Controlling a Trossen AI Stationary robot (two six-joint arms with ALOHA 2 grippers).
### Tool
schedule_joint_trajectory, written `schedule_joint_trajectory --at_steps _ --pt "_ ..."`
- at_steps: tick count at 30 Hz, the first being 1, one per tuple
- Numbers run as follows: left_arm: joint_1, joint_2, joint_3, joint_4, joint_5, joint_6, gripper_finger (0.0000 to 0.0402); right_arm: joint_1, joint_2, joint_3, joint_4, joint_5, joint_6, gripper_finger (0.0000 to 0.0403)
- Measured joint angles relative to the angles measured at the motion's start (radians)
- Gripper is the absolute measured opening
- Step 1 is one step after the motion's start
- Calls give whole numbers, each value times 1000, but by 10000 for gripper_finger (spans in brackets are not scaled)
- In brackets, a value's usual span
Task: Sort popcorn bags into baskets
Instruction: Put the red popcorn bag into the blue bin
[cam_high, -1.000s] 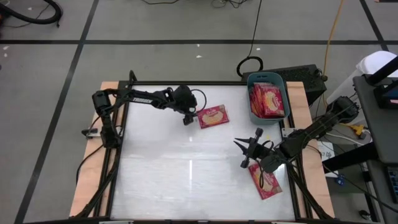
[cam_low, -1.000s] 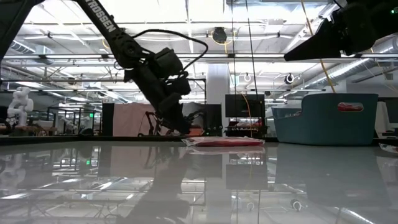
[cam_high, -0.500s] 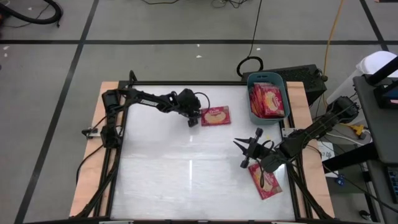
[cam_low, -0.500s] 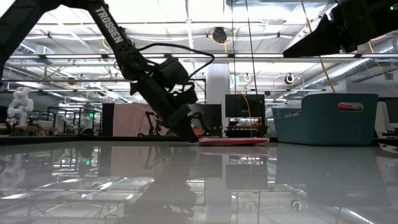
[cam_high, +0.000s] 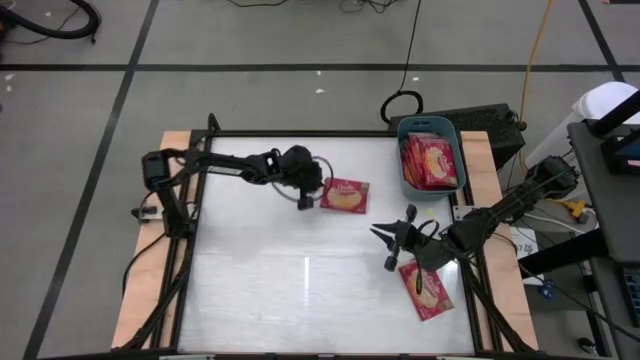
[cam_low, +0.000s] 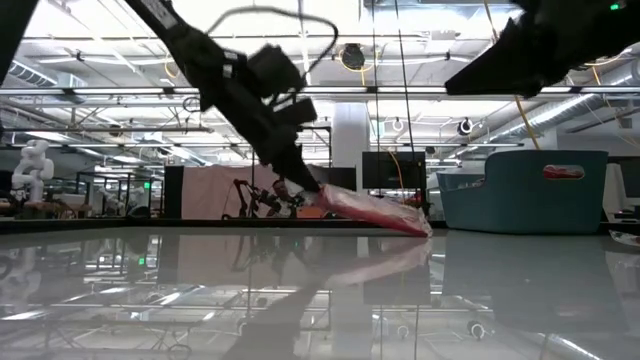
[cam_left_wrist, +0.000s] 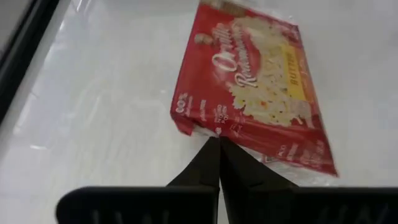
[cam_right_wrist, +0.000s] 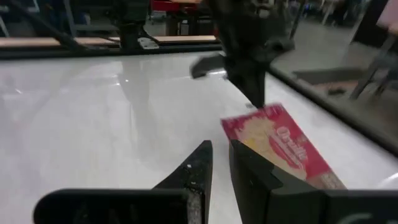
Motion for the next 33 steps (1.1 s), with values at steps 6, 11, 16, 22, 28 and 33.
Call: schedule_joint_trajectory --at_steps 6,11,16,22,28,33 --pt "-156 -102 0 -78 -168 118 3 -139 36 1 28 -201 98 50" --pt "-274 -126 -1 -108 -306 162 2 -259 62 1 27 -425 112 63" --pt "-358 -127 -1 -107 -405 180 2 -342 47 1 16 -595 61 118" --pt "-413 -127 0 -110 -509 187 1 -424 46 1 -102 -660 43 199" --pt "-439 -127 0 -115 -528 170 1 -473 46 1 -101 -660 -20 251" --pt "-456 -127 0 -103 -568 180 1 -503 74 1 -103 -692 -22 256"
